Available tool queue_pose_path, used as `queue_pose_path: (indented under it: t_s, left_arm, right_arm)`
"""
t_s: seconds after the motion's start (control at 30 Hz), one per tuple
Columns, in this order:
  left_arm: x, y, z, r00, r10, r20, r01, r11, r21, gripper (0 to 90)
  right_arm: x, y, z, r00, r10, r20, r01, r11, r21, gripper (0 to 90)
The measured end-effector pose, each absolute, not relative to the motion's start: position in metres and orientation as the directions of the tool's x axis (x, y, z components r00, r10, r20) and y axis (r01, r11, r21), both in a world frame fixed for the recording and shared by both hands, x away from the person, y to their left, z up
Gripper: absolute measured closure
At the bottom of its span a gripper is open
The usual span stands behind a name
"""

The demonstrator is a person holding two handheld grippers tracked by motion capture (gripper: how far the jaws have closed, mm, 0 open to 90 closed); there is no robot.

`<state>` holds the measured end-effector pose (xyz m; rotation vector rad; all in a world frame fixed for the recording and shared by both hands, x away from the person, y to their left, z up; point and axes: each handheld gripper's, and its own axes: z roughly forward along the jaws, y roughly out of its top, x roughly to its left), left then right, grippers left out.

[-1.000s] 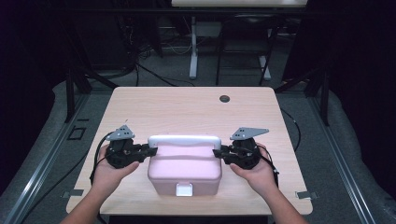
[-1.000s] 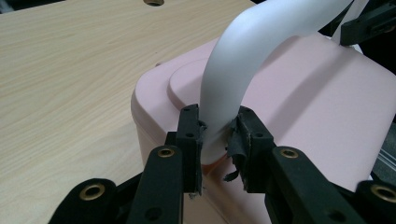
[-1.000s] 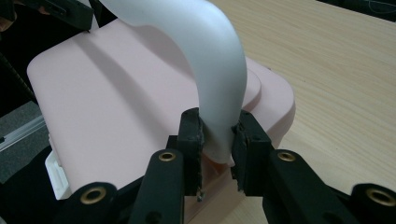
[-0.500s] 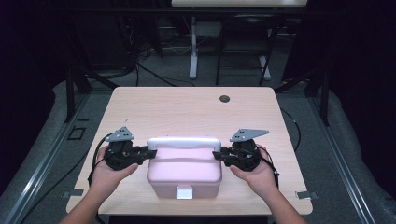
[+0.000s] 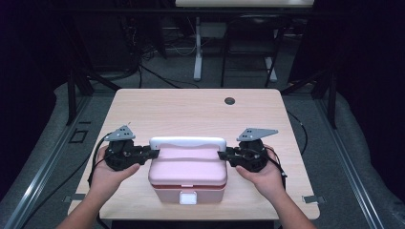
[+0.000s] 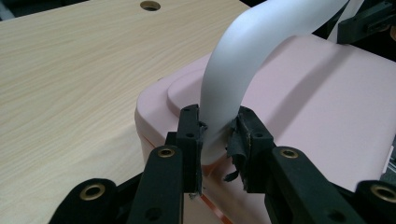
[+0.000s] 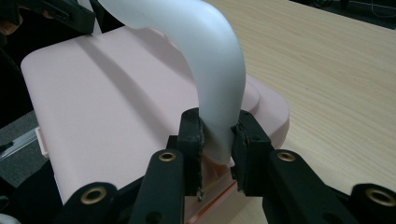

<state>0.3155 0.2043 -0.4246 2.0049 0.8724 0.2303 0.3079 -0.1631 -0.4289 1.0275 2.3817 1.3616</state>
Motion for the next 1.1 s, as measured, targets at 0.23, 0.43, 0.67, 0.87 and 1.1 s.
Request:
queue_pose_path:
  t_s: [0.23,0.43,0.67,0.87,1.1]
  left_arm:
    - [0.317,0.205,-0.421,0.729,0.661,-0.176,0.488,-0.323,0.81,73.8]
    - [0.319,0.205,-0.417,0.724,0.666,-0.181,0.489,-0.309,0.816,73.7]
    - [0.322,0.207,-0.416,0.724,0.663,-0.192,0.493,-0.302,0.816,73.7]
    - [0.324,0.207,-0.414,0.721,0.663,-0.202,0.499,-0.295,0.815,73.6]
    - [0.325,0.207,-0.413,0.72,0.663,-0.203,0.502,-0.296,0.812,73.3]
  right_arm:
    - [0.309,-0.163,-0.425,-0.732,0.663,0.153,0.464,0.322,0.825,74.2]
    - [0.311,-0.163,-0.419,-0.727,0.667,0.163,0.467,0.307,0.829,74.2]
    - [0.314,-0.163,-0.417,-0.725,0.666,0.177,0.476,0.299,0.827,74.2]
    - [0.315,-0.163,-0.415,-0.721,0.669,0.179,0.481,0.297,0.825,74.3]
    - [0.316,-0.163,-0.414,-0.719,0.671,0.184,0.482,0.29,0.827,74.3]
